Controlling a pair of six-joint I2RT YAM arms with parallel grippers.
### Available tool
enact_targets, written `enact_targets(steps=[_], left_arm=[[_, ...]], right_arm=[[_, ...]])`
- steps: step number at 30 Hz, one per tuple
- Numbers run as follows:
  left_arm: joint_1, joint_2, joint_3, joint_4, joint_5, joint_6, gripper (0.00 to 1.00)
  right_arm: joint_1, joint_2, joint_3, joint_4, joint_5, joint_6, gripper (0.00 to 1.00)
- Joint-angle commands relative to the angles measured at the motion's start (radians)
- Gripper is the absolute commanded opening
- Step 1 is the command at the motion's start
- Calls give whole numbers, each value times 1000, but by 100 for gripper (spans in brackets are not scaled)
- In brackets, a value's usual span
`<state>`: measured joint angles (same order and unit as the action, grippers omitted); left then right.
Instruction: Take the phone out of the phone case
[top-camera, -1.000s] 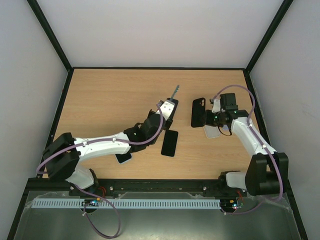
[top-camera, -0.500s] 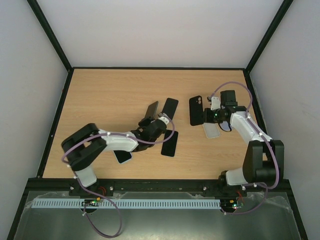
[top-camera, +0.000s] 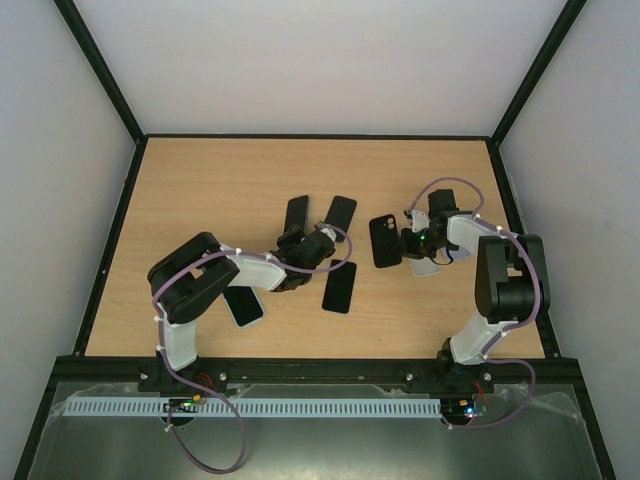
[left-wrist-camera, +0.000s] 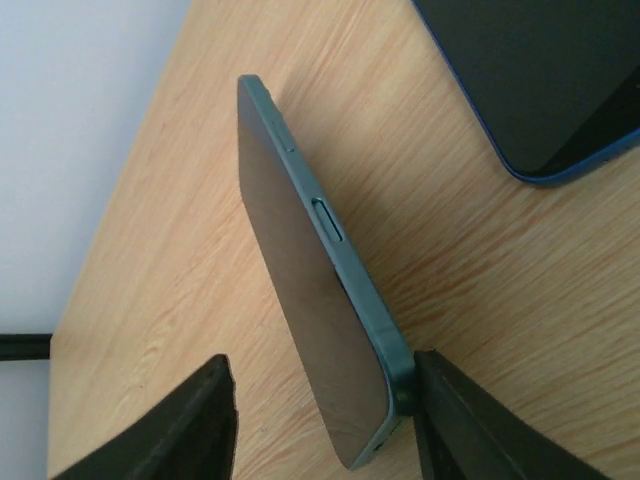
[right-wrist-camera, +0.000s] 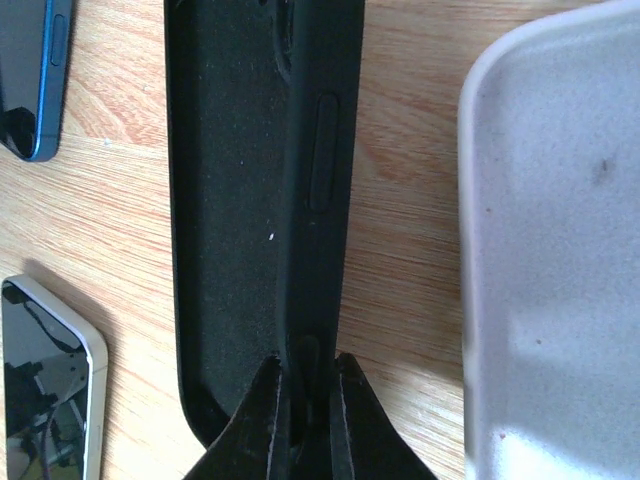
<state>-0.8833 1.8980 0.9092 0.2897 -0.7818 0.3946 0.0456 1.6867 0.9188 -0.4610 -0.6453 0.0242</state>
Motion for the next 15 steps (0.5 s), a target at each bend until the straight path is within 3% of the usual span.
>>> enact_targets(steps=[1,9,15], left_arm=[[10,-16,23,-36,43,-75,53],[32,-137,0,-116,139,-291,71],[55,-300,-37,-272,149,-577,79]], right_arm=[[10,0,-25,23,146,9,2],[-9,-35,-32,63,274,21,2],[-27,-97,-40,86,328,17,2]])
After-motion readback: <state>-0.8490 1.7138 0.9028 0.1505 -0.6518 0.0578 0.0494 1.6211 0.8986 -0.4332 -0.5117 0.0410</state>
